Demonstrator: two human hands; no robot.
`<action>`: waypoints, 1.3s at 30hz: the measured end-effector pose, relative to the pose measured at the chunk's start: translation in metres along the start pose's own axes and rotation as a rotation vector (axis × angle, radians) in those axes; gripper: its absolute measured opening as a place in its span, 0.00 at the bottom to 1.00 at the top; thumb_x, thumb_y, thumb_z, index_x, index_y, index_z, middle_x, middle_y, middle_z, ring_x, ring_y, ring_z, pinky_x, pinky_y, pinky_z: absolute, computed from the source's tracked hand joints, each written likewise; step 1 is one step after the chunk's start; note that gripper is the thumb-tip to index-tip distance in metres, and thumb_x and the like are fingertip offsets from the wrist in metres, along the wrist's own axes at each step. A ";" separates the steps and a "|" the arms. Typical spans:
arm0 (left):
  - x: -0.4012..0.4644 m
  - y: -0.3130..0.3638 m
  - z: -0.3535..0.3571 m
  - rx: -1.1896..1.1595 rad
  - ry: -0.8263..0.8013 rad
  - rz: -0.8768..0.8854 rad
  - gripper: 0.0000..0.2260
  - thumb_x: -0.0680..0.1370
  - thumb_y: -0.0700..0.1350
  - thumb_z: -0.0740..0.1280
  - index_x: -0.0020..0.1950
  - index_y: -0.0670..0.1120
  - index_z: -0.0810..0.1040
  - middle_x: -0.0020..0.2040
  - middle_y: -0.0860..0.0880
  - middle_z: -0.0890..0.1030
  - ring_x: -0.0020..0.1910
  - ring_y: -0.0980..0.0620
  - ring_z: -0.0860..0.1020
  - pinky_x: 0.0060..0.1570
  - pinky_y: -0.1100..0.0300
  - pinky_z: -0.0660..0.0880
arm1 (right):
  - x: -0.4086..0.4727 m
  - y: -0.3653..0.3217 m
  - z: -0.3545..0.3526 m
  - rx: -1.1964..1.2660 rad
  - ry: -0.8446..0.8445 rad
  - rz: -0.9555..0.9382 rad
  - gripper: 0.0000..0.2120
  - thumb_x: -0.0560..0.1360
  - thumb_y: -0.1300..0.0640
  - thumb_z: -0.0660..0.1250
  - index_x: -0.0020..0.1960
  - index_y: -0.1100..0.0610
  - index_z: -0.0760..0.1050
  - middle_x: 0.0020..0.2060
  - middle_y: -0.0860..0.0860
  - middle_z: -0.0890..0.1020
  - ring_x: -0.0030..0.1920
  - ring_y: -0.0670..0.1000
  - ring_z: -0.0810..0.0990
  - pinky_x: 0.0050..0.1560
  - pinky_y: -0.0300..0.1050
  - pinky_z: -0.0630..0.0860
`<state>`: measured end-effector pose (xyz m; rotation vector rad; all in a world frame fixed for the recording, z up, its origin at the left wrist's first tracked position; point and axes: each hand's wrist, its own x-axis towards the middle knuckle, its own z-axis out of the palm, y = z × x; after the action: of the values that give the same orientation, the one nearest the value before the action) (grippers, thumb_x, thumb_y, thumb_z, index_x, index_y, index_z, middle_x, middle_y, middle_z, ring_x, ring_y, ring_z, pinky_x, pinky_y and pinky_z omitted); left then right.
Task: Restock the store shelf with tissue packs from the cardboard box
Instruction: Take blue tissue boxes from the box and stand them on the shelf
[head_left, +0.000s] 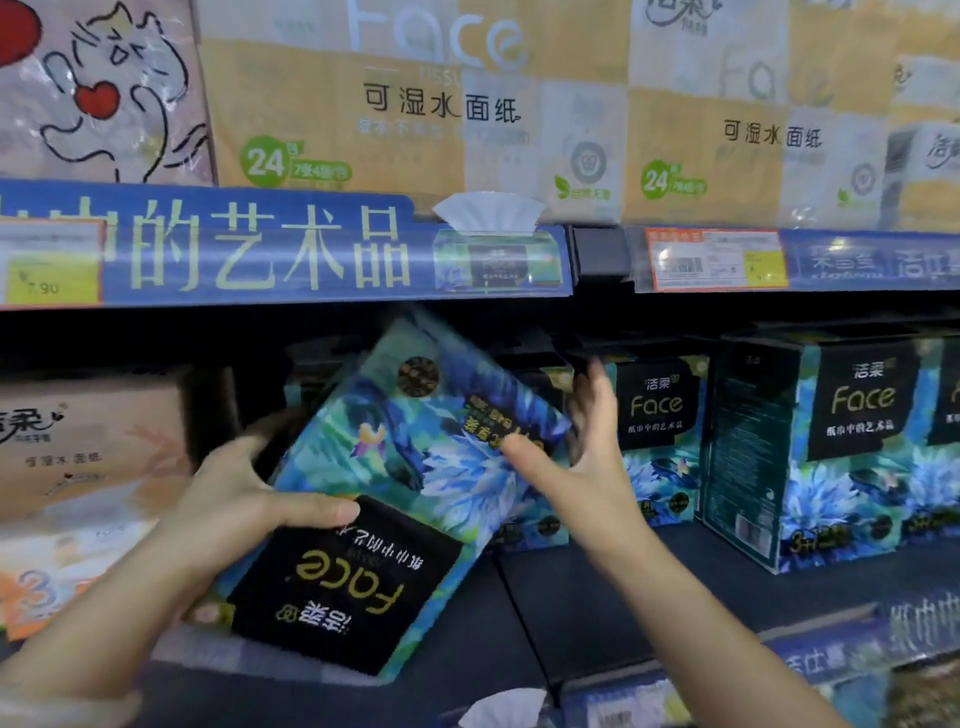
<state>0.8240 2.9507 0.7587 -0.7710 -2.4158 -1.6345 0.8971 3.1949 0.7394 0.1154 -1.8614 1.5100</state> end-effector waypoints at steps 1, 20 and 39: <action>0.005 0.013 0.002 0.089 -0.018 0.036 0.48 0.34 0.62 0.79 0.54 0.53 0.80 0.43 0.53 0.86 0.42 0.52 0.84 0.44 0.56 0.79 | 0.002 -0.004 -0.009 -0.047 0.033 -0.046 0.58 0.56 0.35 0.75 0.75 0.40 0.43 0.75 0.39 0.51 0.74 0.39 0.52 0.70 0.40 0.56; -0.013 -0.044 0.010 0.312 0.235 -0.009 0.46 0.56 0.73 0.70 0.67 0.52 0.68 0.66 0.49 0.73 0.66 0.48 0.71 0.65 0.48 0.70 | 0.028 -0.022 -0.010 -1.089 -0.462 -0.083 0.40 0.61 0.30 0.67 0.69 0.46 0.68 0.69 0.47 0.71 0.71 0.51 0.65 0.74 0.63 0.49; -0.012 -0.026 0.104 -0.054 0.242 -0.094 0.12 0.70 0.60 0.71 0.51 0.59 0.78 0.45 0.55 0.84 0.48 0.54 0.82 0.53 0.49 0.78 | 0.025 -0.007 -0.016 -1.096 -0.264 -0.260 0.34 0.67 0.26 0.55 0.69 0.40 0.68 0.67 0.40 0.73 0.68 0.47 0.70 0.55 0.45 0.66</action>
<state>0.8403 3.0326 0.6899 -0.4427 -2.2774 -1.7220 0.8903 3.2160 0.7606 0.0306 -2.5075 0.1759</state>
